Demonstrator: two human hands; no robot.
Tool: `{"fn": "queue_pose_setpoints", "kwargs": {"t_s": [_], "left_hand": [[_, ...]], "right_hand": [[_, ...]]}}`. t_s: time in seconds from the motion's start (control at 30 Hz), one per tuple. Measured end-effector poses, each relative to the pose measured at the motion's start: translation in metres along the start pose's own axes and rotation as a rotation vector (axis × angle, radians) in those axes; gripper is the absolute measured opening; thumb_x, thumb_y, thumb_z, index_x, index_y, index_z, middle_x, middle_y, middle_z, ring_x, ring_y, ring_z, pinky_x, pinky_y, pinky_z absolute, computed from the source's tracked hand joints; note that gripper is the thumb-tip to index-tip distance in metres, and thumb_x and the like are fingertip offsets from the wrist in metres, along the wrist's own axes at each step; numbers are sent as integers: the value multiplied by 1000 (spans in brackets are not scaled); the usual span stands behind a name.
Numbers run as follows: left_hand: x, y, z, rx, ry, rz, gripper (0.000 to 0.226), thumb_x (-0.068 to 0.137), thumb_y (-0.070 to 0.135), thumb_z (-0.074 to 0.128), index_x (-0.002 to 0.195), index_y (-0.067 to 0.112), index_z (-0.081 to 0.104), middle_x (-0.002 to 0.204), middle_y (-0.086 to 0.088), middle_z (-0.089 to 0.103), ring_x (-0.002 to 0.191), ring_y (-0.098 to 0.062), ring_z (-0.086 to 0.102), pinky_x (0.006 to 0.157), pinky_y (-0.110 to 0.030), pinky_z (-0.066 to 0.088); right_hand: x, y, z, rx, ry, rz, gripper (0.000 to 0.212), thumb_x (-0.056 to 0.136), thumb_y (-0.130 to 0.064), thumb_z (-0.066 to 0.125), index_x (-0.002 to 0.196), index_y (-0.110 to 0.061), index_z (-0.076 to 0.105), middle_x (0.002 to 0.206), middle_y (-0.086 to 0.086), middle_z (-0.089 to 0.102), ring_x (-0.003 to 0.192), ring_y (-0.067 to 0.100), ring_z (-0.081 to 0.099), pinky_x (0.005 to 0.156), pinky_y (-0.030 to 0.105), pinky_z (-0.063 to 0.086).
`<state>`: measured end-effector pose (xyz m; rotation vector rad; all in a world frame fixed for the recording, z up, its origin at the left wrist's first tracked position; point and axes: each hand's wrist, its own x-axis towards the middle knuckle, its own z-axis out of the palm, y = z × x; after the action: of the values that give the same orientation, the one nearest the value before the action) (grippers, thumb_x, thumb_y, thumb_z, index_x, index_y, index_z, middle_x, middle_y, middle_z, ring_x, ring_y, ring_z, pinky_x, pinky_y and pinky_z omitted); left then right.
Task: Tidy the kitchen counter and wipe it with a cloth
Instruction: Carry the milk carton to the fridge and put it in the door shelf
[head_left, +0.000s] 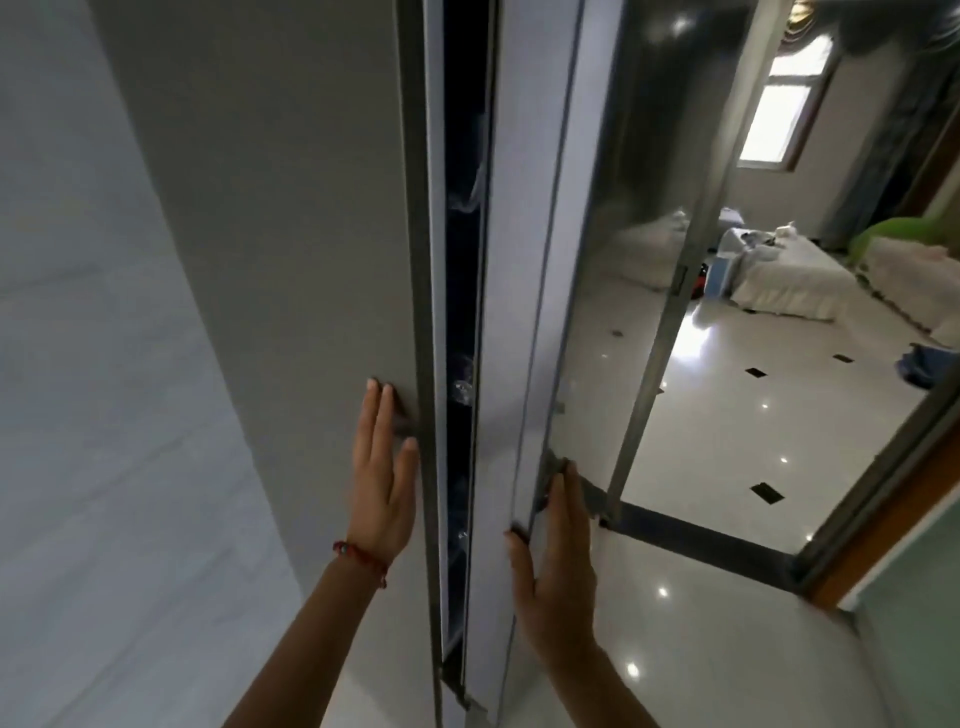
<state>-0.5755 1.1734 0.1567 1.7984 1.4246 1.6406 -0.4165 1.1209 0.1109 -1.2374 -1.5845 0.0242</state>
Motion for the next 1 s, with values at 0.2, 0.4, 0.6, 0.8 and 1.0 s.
{"fn": "queue_pose_setpoints", "kwargs": {"t_s": [0.2,0.4,0.6,0.8,1.0], "left_hand": [[0,0,-6,-6,-26,-14,53,83,61,26,131,46,10,148,20,5,131,22,4,105,3,7],[-1,2,-6,52,-15,-11,57,82,57,27,133,38,9,148,16,5,130,24,2,104,5,8],[-23,7,-11,174,-32,-16,62,80,55,30,134,26,26,147,-4,26,129,-11,27,104,-30,29],[-86,-30,-9,294,-228,-191,40,86,29,55,119,7,53,123,-18,55,107,-28,55,93,-43,47],[-144,-51,9,219,-596,-276,25,88,16,54,111,8,59,112,-9,62,95,-15,53,92,-35,48]], "right_hand": [[14,-13,48,-65,15,-22,61,96,-49,22,146,-25,-4,145,17,22,131,28,29,97,38,43],[16,1,37,-71,-42,-112,65,93,-55,27,146,-29,-1,147,12,19,133,24,27,98,35,43],[4,27,7,-73,-222,-70,50,93,-56,20,139,-36,23,151,6,29,138,15,29,103,37,44],[-54,64,-40,-166,-255,240,76,85,-68,10,130,-19,48,143,1,42,130,12,41,102,25,40],[-138,80,-92,-333,-245,638,103,69,-82,-5,130,-19,50,142,2,45,132,13,40,102,26,36]]}}
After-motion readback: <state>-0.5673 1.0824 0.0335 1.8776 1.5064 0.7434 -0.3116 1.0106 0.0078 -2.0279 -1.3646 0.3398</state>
